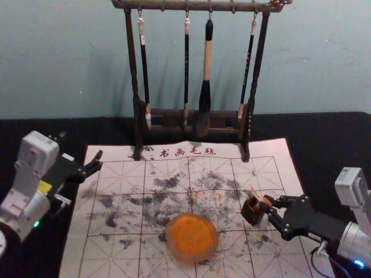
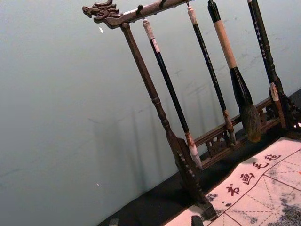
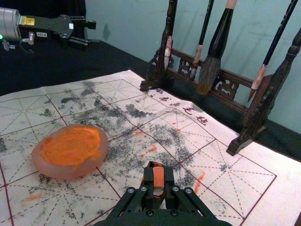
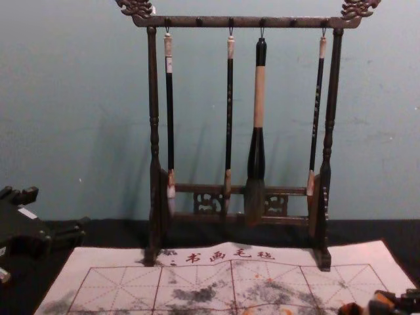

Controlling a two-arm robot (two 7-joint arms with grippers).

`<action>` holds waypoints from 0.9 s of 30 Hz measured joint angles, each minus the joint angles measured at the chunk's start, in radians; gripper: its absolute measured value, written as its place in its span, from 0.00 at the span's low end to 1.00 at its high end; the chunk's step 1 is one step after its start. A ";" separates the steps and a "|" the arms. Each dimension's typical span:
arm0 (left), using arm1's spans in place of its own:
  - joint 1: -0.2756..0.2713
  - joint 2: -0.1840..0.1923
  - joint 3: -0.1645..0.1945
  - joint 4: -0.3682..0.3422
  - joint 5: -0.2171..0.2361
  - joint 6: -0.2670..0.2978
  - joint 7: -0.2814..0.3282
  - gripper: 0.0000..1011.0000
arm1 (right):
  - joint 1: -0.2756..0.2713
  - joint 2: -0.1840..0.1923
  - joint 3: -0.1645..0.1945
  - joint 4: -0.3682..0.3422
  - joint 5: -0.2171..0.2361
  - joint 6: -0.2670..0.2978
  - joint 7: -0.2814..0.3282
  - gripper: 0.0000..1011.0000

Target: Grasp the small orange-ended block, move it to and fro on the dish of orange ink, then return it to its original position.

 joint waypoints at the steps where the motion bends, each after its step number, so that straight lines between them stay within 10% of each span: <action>1: 0.000 0.000 0.000 0.000 0.000 0.000 0.000 0.99 | 0.000 0.000 0.000 -0.002 0.002 0.006 -0.001 0.09; 27: 0.000 0.000 0.000 0.000 0.000 0.000 0.000 0.99 | 0.013 0.038 0.041 -0.128 0.115 0.120 -0.015 0.09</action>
